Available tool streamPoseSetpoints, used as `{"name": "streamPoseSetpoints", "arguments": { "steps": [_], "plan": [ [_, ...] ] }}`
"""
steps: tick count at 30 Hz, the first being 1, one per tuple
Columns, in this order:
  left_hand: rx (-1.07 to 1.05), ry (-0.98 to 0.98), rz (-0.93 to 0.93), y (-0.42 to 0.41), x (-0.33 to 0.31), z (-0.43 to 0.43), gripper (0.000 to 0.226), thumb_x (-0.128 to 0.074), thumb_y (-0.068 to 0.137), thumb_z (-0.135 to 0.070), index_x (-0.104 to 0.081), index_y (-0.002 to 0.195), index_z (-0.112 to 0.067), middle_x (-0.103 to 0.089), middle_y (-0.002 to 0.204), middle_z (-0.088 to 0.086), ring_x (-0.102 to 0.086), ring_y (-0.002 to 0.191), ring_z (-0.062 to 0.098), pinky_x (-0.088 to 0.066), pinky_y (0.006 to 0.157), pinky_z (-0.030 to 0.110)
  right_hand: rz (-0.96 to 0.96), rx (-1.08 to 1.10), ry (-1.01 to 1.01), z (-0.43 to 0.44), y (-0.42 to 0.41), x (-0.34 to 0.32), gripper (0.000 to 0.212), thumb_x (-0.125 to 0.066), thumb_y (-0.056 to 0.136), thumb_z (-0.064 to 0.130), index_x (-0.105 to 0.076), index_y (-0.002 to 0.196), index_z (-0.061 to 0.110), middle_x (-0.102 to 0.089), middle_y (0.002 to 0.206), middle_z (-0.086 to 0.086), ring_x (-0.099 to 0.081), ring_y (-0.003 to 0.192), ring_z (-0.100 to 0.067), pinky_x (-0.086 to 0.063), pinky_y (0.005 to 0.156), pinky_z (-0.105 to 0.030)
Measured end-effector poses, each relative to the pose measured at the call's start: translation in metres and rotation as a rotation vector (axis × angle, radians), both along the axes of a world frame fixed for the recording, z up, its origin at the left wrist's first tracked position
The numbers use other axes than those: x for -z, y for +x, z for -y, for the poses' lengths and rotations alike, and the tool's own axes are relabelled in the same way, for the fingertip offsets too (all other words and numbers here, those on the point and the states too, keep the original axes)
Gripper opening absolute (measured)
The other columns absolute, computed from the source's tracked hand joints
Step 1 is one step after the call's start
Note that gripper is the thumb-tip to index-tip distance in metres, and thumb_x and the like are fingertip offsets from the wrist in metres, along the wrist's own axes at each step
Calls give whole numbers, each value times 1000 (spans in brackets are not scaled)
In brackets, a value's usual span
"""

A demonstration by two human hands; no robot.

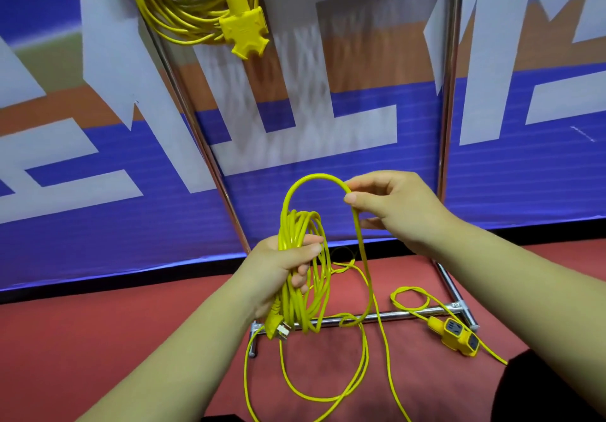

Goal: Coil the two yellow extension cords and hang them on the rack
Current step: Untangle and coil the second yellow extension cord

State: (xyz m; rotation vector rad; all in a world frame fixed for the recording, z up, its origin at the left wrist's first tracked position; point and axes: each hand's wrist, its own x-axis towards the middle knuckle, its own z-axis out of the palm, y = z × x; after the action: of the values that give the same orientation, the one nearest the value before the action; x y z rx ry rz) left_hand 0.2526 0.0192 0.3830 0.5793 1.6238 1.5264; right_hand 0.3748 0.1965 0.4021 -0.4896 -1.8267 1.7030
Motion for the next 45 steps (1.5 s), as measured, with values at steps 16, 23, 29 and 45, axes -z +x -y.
{"name": "streamPoseSetpoints", "arguments": {
  "steps": [16,23,29,45],
  "plan": [
    [156,-63,-69,25,16,-37,19,-73,89,-18,-64,82,-3,-48,67,17,-43,39,15,-46,48,27,-90,-40,-186,1,7,-8,11,-71,90,13,-74,98,20,-75,89,-2,-72,81,-11,-63,76,-41],
    [105,102,3,18,-21,-26,22,-72,81,-20,-61,89,-2,-49,63,10,-38,36,8,-45,42,24,18,-32,-97,-27,24,10,21,-67,92,32,-66,96,12,-68,92,-7,-65,72,-16,-58,72,-35],
    [14,359,113,2,-54,-4,11,-65,84,-20,-73,77,-16,-49,58,-2,-35,34,3,-42,40,20,370,-276,93,-35,23,51,34,-79,73,25,-52,91,16,-70,91,-13,-62,79,-16,-51,77,-37],
    [-70,500,94,-29,-62,50,16,-59,83,-38,-53,75,-24,-38,55,-9,-38,37,3,-24,48,17,310,-637,-90,44,-21,73,36,-68,80,-14,-44,81,12,-71,111,-22,-66,117,-24,-51,93,-36]
  ]
}}
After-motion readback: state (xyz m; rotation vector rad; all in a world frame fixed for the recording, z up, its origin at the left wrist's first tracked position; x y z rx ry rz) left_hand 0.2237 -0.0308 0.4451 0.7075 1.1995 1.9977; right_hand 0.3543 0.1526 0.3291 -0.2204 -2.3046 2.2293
